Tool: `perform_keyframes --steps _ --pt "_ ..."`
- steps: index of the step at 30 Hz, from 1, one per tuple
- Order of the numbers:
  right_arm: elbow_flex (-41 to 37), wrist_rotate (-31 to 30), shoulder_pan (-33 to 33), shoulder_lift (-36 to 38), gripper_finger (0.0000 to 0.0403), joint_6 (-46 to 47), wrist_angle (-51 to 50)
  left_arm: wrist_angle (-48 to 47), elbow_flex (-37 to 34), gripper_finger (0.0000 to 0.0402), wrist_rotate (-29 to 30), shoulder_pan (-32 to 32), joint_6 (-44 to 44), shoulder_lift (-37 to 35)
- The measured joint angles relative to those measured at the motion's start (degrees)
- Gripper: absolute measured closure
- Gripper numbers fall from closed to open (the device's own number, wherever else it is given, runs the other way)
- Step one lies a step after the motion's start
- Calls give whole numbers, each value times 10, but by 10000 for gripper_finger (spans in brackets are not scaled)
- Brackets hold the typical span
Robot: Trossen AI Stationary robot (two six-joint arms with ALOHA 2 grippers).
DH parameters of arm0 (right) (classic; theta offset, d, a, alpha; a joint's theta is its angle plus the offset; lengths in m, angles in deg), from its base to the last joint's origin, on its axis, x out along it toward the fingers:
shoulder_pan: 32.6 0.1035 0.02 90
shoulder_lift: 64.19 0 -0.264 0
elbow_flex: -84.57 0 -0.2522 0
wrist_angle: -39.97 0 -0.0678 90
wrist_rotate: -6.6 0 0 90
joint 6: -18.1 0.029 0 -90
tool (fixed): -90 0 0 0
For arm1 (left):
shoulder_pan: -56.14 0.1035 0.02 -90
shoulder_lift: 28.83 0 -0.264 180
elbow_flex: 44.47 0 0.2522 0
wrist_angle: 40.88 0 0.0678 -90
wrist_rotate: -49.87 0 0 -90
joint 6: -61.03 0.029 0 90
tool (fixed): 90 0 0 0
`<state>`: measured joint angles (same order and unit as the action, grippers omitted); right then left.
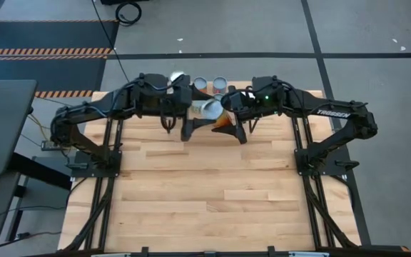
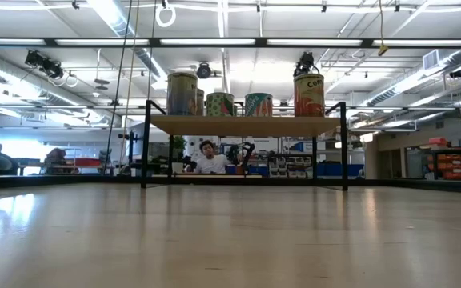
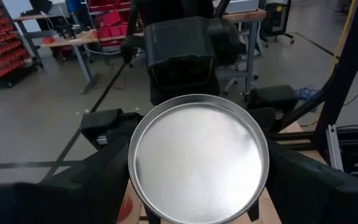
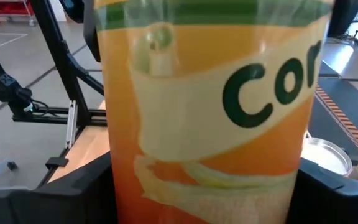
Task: Pick and place cans onto a shelf
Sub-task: Put the corn can on top of the shelf
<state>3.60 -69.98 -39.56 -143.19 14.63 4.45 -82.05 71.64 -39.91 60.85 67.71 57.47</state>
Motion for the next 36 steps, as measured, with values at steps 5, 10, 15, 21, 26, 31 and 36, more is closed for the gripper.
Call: perform_keyframes --steps 5,10,15,21,26,31,36 --pt "0 1 0 0 75 0 -1 -1 0 81 -1 0 0 0" --pt "0 1 0 0 73 -2 8 -1 0 75 -3 0 -4 0" --pt "0 0 0 0 73 0 24 1 1 72 5 0 -14 -1" --pt "2 0 0 -6 64 9 58 -11 0 81 6 -1 -18 8" --pt "2 1 1 -7 69 24 65 -15 0 79 2 -3 -25 13" --pt "2 -1 1 -6 96 28 40 -13 0 76 -4 -4 -27 15" --pt "2 -6 1 -6 97 28 35 -15 -1 55 -6 -4 -27 16"
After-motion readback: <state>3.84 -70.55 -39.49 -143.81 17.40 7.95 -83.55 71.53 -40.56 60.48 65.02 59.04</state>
